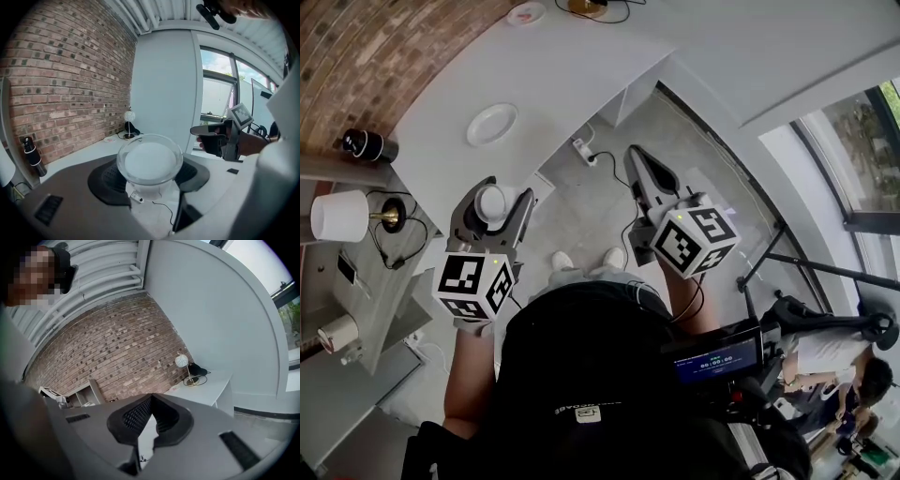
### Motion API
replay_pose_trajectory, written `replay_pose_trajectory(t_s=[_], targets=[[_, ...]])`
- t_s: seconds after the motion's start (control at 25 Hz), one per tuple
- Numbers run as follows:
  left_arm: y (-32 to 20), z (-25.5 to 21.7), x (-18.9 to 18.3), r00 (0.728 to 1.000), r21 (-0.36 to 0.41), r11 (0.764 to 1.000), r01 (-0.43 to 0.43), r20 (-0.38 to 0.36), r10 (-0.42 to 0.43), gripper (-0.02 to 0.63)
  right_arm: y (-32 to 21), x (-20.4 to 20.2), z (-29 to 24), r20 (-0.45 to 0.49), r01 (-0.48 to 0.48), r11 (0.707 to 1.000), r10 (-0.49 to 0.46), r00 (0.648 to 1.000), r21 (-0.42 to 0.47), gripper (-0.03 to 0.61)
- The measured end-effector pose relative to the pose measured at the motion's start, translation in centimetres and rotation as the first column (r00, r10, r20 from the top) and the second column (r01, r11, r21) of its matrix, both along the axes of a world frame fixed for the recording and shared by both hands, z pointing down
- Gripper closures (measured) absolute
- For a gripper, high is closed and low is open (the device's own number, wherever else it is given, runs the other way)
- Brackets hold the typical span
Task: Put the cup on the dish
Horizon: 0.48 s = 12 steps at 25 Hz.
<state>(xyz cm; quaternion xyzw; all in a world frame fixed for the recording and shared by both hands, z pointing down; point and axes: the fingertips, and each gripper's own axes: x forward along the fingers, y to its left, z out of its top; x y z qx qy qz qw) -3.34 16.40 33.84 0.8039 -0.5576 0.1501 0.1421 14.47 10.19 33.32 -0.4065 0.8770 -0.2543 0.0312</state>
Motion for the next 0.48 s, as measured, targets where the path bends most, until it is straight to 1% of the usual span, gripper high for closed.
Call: replay_pose_trajectory(t_s=[0.24, 0.36, 0.48], targets=[[0.4, 0.4, -0.9, 1.0, -0.004, 1.0, 0.002, -0.02, -0.002, 0.347, -0.1, -0.4, 0.2, -0.003, -0.034, 0.999, 0.034, 0.999, -0.023, 0.577], [0.4, 0.5, -1.9, 1.0, -0.008, 1.0, 0.007, -0.024, -0.007, 0.347, -0.1, -1.0, 0.1, 0.013, -0.049, 0.998, 0.049, 0.999, -0.03, 0.577], [0.6, 0.8, -3.1, 1.0, -0.011, 1.0, 0.01, -0.029, -0.01, 0.347, 0.0, -2.0, 0.2, 0.007, -0.051, 0.998, 0.051, 0.999, -0.033, 0.577]])
